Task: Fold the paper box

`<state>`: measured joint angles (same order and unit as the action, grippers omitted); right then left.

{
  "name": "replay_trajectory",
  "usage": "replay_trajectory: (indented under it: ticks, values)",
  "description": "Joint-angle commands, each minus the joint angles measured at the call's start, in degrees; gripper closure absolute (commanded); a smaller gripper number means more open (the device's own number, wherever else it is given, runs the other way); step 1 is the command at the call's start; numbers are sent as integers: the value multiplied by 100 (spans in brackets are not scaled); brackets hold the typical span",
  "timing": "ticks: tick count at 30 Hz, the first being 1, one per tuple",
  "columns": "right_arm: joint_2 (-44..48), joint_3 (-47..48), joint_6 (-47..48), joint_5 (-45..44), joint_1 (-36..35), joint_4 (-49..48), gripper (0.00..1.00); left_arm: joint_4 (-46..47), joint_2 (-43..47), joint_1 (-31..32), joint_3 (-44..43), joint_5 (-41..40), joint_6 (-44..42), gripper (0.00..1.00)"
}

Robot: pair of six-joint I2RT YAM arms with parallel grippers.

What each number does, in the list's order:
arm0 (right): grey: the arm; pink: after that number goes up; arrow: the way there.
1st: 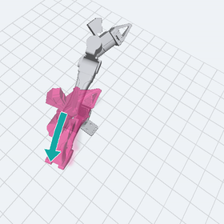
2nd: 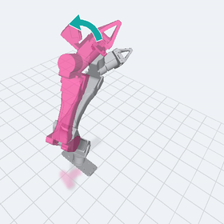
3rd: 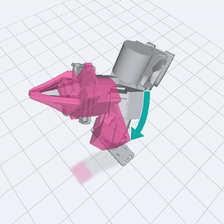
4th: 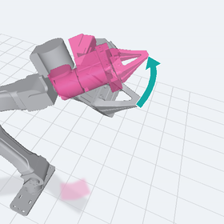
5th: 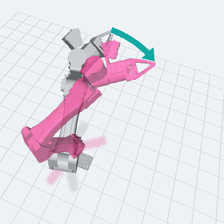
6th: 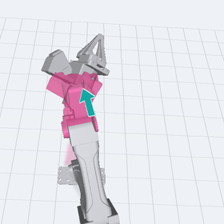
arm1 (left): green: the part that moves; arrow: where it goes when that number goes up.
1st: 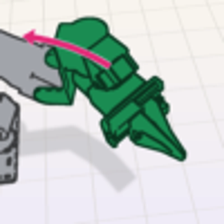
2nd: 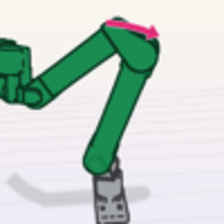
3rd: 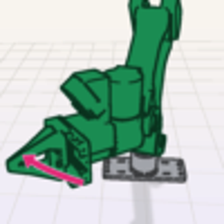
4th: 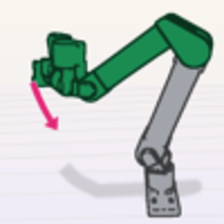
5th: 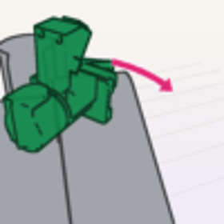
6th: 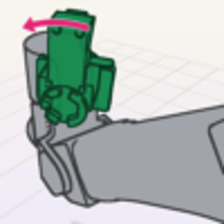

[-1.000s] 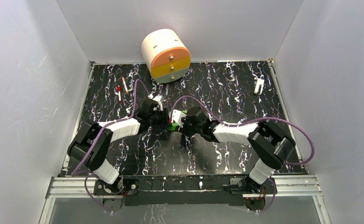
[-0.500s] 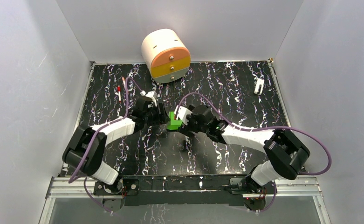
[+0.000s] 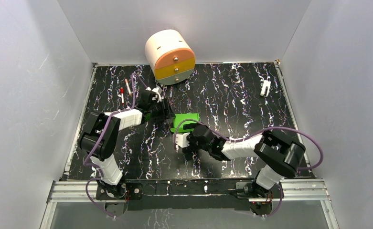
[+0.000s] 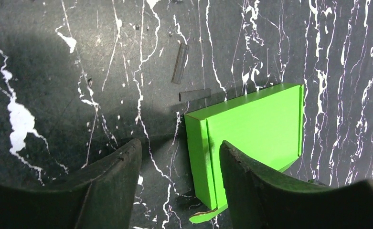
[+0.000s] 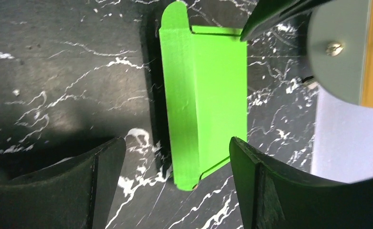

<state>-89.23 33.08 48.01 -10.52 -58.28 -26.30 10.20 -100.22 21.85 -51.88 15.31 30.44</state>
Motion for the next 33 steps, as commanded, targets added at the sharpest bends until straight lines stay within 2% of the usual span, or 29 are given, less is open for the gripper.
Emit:
replay_trajectory:
  ticks: [1,8,13,17,22,27,30,33]
  values:
    - [-464,-65,840,-653,-113,-1034,13,-213,-186,-44,-257,279,-181,43]
    - [-1199,-29,1438,-1317,-319,-1748,18,-416,-460,-66,-399,378,-308,48]
    - [-1661,-344,2176,-1718,-545,-3372,23,-324,-406,-91,-360,457,-230,48]
    - [-1934,-336,2572,-1906,-614,-4101,30,-439,-429,-100,-419,515,-280,49]
    - [-1841,-223,2575,-1854,-626,-4030,44,-477,-324,-101,-394,554,-252,49]
    - [-1765,-188,2555,-1821,-630,-3865,72,-438,-243,-102,-379,695,-144,49]
    - [-1631,-235,2509,-1801,-684,-3906,78,-523,-173,-102,-380,713,-134,49]
    - [-1280,-156,2252,-1724,-748,-3272,90,-625,84,-102,-361,690,-115,47]
